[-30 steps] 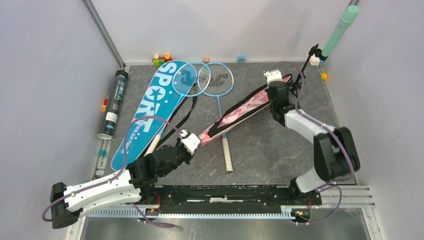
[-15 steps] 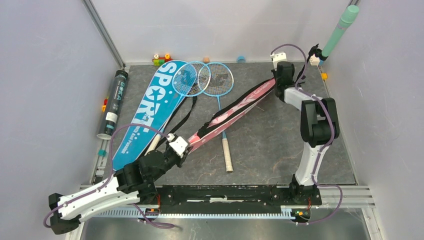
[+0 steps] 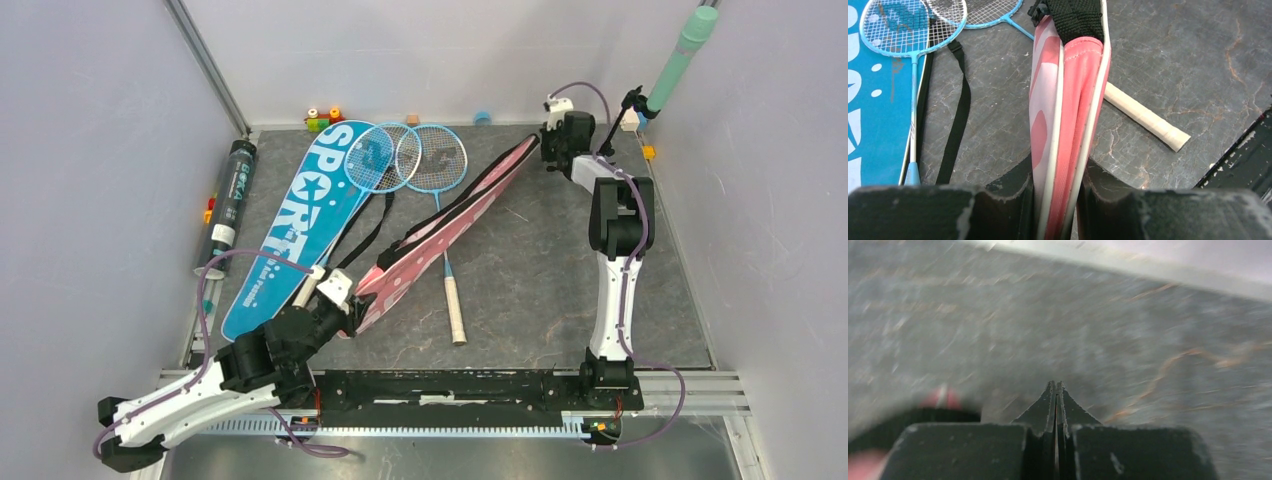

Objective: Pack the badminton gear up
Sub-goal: Zip the racket bag at the center of the board, then place the racket bag at the center of the board, then pick up the racket bag from the center of the board, then open the racket bag at the center of the board.

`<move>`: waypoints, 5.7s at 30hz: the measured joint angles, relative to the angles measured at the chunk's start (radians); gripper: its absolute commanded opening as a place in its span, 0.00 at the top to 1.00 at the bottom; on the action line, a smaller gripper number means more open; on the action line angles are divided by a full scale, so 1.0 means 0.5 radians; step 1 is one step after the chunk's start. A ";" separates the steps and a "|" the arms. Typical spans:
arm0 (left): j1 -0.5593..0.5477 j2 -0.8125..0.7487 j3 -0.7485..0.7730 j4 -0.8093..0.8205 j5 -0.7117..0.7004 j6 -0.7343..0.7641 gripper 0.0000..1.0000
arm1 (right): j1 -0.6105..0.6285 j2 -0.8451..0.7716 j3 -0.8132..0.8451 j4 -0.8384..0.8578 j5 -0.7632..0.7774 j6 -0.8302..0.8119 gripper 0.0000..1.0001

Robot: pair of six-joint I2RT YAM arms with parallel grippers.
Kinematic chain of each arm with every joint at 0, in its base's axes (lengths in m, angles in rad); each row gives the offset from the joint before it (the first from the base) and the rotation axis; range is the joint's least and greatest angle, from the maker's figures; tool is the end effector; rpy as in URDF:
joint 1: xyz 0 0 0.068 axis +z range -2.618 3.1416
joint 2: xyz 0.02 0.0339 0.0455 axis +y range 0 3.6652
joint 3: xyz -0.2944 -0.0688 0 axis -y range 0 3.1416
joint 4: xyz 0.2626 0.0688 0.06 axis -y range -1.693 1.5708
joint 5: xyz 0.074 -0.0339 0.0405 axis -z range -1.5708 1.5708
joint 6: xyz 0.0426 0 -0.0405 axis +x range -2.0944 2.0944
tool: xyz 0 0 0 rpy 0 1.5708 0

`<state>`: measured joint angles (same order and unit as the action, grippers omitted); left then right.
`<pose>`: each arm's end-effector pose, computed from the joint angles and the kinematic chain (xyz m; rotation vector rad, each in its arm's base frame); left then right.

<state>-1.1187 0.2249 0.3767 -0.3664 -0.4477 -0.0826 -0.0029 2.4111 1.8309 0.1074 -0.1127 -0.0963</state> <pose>0.0574 -0.0759 0.2542 0.5907 1.6876 -0.4703 0.5954 0.0031 0.1632 -0.1655 2.0340 0.0531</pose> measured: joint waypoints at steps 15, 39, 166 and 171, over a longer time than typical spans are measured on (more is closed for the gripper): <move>0.000 0.343 0.040 0.237 -0.343 -0.069 0.98 | 0.191 -0.990 -0.715 0.014 -0.494 0.108 0.02; -0.300 2.171 1.060 0.933 -0.284 -0.047 0.00 | 0.424 -3.709 -2.754 -0.005 0.094 0.790 0.02; 1.160 1.689 0.368 0.643 1.229 -1.197 0.98 | 1.319 -2.302 -2.830 1.350 -0.401 1.214 0.04; 1.147 1.711 0.276 0.831 1.358 -1.231 0.98 | 1.408 -2.020 -2.655 1.387 -0.243 1.329 0.09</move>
<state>-0.5453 1.0801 0.5148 0.0490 0.2314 -0.6979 0.7013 1.4010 0.5034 0.8009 -0.2340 0.5682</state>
